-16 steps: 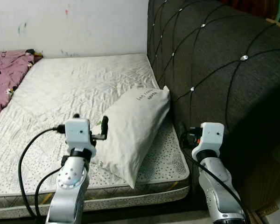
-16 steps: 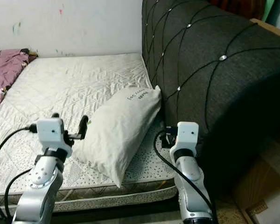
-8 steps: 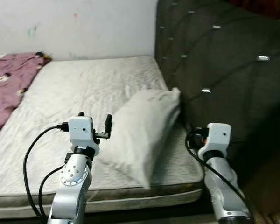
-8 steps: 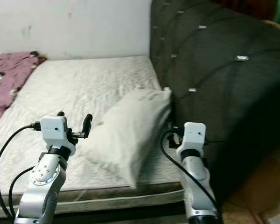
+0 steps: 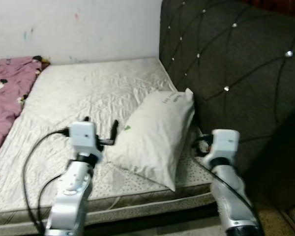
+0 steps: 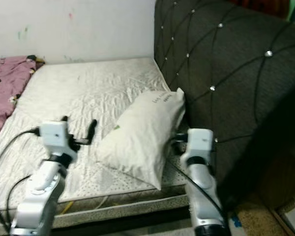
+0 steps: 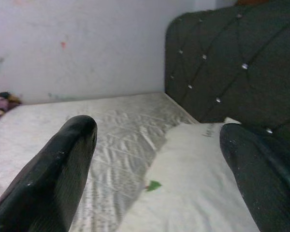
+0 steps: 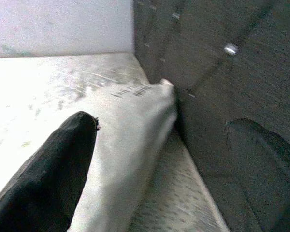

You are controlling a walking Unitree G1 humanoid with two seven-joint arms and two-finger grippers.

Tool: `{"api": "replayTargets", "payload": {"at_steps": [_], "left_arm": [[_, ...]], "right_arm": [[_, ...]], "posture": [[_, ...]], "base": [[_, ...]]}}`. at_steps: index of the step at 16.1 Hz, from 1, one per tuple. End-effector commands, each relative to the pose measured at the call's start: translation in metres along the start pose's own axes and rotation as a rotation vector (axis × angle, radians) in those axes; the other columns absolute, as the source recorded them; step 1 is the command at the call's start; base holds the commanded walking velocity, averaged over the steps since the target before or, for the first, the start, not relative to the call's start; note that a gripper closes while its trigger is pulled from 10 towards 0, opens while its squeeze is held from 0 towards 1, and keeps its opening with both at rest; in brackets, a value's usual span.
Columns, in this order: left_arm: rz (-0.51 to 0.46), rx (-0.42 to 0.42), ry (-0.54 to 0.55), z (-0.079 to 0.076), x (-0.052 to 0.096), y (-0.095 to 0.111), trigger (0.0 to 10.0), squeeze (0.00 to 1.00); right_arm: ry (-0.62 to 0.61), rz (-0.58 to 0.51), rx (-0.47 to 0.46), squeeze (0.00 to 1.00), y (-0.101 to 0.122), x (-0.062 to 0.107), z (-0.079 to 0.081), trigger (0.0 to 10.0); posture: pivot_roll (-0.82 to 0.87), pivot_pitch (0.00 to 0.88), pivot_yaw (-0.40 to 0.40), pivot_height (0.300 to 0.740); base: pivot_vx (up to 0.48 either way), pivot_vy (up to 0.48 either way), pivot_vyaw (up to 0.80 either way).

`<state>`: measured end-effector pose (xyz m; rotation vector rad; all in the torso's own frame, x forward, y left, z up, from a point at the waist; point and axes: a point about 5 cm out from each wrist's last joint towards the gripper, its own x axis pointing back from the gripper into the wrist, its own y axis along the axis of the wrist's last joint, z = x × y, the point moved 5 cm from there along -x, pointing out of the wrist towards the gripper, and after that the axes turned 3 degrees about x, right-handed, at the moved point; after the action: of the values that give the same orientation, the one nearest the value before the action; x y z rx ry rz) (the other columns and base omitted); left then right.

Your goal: Clean up the room

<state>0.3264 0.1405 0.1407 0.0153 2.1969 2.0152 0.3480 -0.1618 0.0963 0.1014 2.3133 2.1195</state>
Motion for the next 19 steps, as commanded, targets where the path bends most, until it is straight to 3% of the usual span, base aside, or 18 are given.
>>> {"api": "replayTargets", "payload": {"at_steps": [1, 13, 16, 18, 19], "left_arm": [[-0.023, 0.008, -0.017, -0.004, -0.001, 0.005, 10.0, 0.00], [-0.028, 0.019, -0.034, -0.007, -0.002, 0.005, 10.0, 0.00], [-0.024, 0.020, -0.024, -0.006, -0.001, 0.004, 10.0, 0.00], [-0.022, 0.018, -0.028, -0.006, -0.001, 0.003, 10.0, 0.00], [-0.023, 0.016, -0.029, -0.007, -0.002, 0.004, 10.0, 0.00]], "right_arm": [[-0.009, -0.010, 0.007, 0.00, 0.003, -0.003, -0.004, 10.0], [-0.004, -0.028, 0.021, 0.00, 0.007, -0.006, -0.004, 10.0], [0.013, -0.042, 0.048, 0.00, 0.007, -0.004, 0.000, 10.0], [0.056, -0.045, 0.002, 0.00, 0.008, -0.003, 0.007, 10.0], [0.046, -0.031, 0.035, 0.00, 0.006, -0.003, 0.006, 10.0]], "posture": [[-0.03, 0.000, 0.058, 0.740], [-0.03, 0.000, 0.055, 0.740], [-0.03, 0.000, 0.056, 0.740], [-0.04, 0.000, 0.056, 0.740], [-0.03, 0.000, 0.056, 0.740]], "base": [[0.000, 0.000, 0.00], [0.337, 0.000, 0.00], [0.000, 0.000, 0.00], [0.000, 0.000, 0.00], [0.000, 0.000, 0.00]]}}
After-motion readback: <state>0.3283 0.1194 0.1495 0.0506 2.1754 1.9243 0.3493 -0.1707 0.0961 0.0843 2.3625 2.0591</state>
